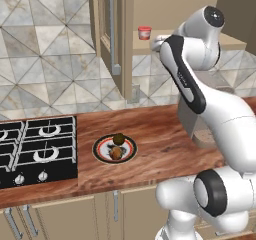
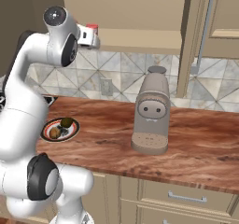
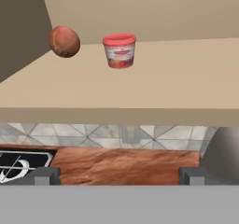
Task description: Pick the avocado and bread from the counter and place them on the plate. Then pick the jam from the cabinet and place it next to the plate. Lastly close the cabinet door.
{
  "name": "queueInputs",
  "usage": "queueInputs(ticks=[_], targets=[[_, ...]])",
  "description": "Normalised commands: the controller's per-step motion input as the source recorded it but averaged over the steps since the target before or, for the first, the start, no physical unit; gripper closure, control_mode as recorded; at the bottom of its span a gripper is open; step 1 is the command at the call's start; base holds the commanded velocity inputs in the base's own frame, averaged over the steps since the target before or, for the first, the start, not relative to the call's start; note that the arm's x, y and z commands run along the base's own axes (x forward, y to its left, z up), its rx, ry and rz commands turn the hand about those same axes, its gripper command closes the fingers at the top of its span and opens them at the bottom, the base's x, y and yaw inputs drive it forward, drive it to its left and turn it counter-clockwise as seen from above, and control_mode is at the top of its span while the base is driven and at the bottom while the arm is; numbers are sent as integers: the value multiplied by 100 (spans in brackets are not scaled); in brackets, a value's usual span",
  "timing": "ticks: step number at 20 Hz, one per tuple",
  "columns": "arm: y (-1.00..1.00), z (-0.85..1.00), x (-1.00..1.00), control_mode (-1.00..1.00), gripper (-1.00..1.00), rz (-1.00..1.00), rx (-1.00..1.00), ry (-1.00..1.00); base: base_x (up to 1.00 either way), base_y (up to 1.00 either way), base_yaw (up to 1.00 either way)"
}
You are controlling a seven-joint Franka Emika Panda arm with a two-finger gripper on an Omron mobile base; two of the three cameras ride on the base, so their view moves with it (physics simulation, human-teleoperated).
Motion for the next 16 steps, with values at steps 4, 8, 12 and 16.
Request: queueInputs(ticks=[4,8,12,16], targets=[[0,9,33,-100,-100,0,0,0,0,0,0],[0,4,36,-100,-100,0,0,0,0,0,0],[0,8,33,-100,-100,0,0,0,0,0,0],[0,4,37,-100,-100,0,0,0,0,0,0]])
